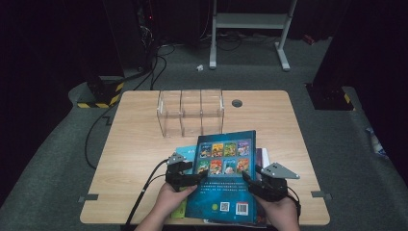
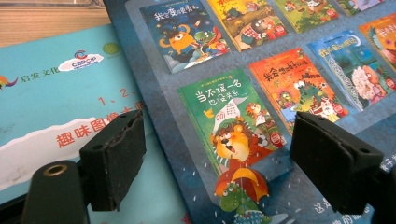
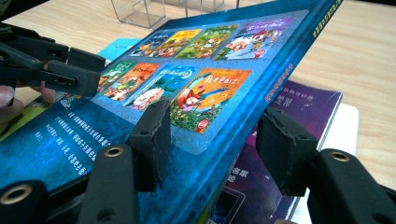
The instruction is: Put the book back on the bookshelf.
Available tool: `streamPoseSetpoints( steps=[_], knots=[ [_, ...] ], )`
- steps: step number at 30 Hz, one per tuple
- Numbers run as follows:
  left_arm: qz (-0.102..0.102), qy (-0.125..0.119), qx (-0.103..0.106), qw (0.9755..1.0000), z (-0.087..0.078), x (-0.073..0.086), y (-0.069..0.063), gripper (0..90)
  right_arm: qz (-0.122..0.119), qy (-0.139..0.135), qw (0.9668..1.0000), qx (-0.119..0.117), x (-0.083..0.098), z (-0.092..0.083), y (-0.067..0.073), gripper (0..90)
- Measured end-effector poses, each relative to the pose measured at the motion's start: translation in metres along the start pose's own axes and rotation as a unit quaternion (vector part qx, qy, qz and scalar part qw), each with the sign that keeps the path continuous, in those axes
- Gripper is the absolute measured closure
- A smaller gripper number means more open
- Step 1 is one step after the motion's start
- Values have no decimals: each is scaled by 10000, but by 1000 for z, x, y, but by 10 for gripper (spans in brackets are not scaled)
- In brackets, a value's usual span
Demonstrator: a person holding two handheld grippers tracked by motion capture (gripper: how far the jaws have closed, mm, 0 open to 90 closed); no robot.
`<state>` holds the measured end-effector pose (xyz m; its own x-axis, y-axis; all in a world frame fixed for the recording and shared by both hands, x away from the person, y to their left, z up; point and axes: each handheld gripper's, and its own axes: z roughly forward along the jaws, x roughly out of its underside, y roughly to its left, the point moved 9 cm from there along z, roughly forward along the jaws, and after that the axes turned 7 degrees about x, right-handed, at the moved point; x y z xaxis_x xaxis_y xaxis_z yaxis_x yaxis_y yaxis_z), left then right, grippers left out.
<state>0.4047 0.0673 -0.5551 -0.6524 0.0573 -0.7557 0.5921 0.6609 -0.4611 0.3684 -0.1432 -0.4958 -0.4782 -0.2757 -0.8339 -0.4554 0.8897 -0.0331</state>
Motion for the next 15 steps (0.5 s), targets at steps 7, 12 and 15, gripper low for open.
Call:
streamPoseSetpoints(
  steps=[7,12,15],
  knots=[
    [-114,8,125,9999,0,-2,1,160,-167,-148,9997,33,-5,-5,3,463],
    [-160,14,214,9996,-1,-3,3,149,-252,-266,9993,34,-7,-7,5,466],
    [-236,-16,282,9993,-1,-3,3,142,-301,-337,9990,28,-7,-9,5,467]
  ],
)
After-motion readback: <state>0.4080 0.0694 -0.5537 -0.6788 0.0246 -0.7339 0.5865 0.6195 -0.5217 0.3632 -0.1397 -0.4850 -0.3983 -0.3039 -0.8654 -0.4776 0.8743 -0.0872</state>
